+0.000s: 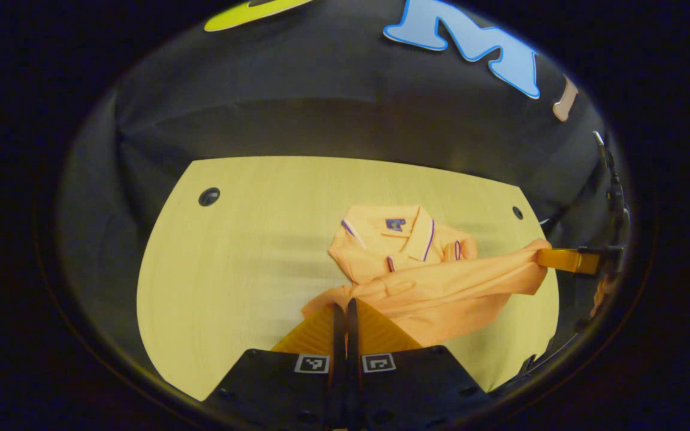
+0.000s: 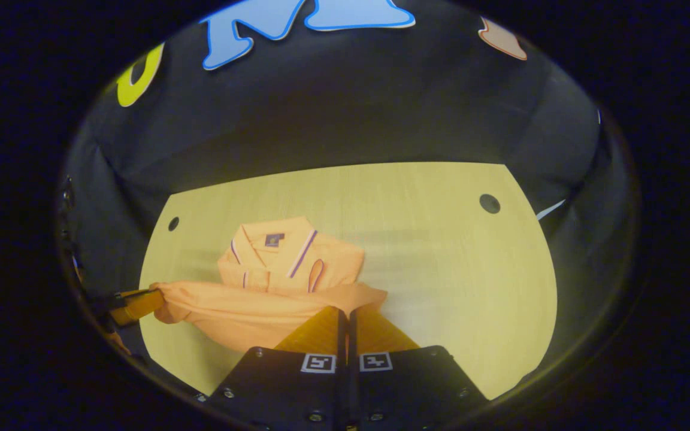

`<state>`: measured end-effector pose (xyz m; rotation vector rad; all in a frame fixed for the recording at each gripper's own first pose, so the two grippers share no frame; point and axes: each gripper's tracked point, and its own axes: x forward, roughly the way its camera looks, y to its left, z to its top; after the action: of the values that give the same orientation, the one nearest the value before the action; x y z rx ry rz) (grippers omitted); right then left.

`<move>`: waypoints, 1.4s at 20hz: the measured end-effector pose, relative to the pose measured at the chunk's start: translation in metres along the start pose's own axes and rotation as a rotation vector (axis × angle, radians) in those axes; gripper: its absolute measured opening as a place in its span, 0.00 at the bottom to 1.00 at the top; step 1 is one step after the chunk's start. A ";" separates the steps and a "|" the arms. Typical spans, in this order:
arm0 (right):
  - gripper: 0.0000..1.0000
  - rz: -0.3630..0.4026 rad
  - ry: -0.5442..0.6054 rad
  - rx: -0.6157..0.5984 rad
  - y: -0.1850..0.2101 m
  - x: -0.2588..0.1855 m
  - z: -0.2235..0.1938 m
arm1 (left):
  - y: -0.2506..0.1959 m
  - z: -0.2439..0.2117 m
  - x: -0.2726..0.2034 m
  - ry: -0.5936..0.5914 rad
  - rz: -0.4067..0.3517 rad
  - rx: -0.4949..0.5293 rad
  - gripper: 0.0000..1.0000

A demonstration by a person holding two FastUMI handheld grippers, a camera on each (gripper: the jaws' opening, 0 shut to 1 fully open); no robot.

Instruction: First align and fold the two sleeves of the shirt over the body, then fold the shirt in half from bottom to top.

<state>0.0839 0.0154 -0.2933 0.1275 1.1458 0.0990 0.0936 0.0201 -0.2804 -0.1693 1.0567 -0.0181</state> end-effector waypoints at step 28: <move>0.00 -0.028 -0.141 0.228 -0.009 0.205 0.084 | 0.029 0.093 0.240 -0.255 0.113 0.012 0.06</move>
<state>0.2444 0.0315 -0.4449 0.3155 1.0152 -0.0654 0.2908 0.0378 -0.4480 -0.0972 0.8100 0.0973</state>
